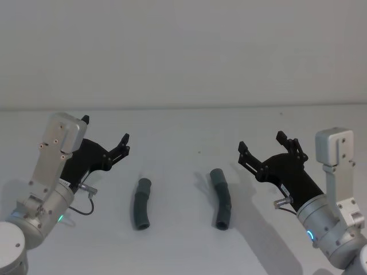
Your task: Use both hands to pick up one end of the pipe from the table, align the ends, and insert them.
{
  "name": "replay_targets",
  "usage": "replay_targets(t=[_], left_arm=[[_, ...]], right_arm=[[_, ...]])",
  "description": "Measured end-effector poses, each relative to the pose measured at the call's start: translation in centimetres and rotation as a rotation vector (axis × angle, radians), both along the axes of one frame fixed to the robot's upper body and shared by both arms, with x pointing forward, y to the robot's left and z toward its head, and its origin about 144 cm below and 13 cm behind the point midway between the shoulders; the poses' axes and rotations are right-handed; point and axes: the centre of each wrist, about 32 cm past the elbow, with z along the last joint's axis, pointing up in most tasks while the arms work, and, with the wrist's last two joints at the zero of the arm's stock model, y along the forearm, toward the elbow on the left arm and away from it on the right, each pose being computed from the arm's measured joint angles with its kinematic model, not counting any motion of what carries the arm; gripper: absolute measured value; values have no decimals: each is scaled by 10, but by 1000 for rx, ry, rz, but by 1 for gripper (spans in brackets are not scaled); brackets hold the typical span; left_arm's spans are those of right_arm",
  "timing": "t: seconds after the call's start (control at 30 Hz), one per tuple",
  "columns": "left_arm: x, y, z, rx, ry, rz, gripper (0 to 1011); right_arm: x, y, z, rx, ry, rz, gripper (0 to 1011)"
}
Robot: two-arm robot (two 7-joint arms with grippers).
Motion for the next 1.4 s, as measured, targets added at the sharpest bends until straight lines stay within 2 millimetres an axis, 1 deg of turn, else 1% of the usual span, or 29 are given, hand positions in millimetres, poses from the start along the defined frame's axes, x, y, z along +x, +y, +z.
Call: replay_targets(t=[1.4], left_arm=[[0,0,0,0,0,0,1002]], right_arm=[[0,0,0,0,0,0,1004]])
